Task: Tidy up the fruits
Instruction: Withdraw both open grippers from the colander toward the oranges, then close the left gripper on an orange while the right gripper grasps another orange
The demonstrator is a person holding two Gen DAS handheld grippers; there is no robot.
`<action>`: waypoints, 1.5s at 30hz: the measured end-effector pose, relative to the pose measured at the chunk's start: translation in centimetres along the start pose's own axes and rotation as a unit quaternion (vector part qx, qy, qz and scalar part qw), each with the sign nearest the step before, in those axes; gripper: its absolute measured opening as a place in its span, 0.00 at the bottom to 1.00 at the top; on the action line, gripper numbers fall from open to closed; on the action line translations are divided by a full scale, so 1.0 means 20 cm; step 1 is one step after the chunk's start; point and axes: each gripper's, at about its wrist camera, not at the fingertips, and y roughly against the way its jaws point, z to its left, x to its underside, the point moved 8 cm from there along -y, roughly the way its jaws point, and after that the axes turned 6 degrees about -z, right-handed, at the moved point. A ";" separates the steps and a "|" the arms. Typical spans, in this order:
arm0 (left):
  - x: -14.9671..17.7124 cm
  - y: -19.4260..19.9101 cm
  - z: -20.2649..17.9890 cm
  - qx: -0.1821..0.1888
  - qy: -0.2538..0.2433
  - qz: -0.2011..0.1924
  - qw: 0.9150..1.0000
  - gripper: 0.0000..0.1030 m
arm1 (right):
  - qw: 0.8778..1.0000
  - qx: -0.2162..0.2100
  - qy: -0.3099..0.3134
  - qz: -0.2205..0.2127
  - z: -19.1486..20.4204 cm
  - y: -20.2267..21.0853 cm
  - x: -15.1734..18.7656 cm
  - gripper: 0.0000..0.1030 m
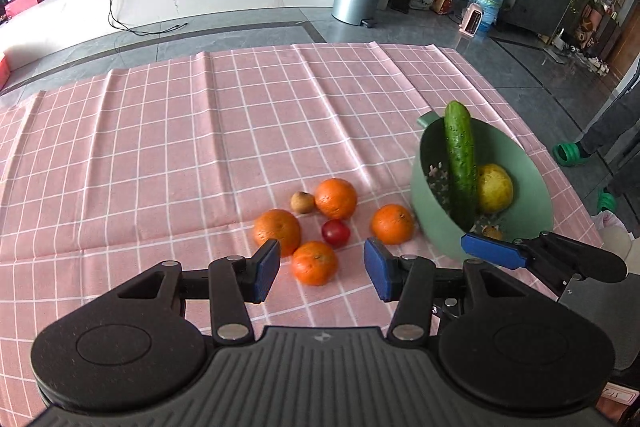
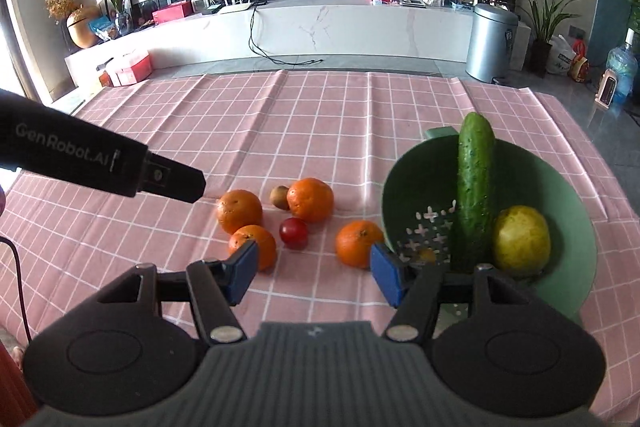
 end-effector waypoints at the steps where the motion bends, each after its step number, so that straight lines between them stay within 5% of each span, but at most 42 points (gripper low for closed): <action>1: 0.02 0.00 0.03 0.000 0.001 -0.001 1.000 0.56 | 1.000 0.001 0.001 -0.002 0.01 -0.01 0.01 0.57; 14: 0.23 -0.15 0.12 0.024 0.005 0.010 1.000 0.54 | 1.000 0.023 0.010 0.004 0.06 -0.13 0.16 0.44; 37: 0.25 -0.48 0.08 0.037 0.060 0.034 0.997 0.56 | 0.993 0.095 -0.061 0.018 -0.10 -0.30 0.21 0.44; 39: 0.25 -0.49 0.08 0.043 0.070 0.036 0.996 0.48 | 0.993 0.097 -0.068 0.013 -0.09 -0.31 0.21 0.44; 45: 0.24 -0.43 0.16 0.035 0.102 0.035 0.994 0.47 | 0.990 0.113 -0.080 -0.002 -0.08 -0.33 0.20 0.44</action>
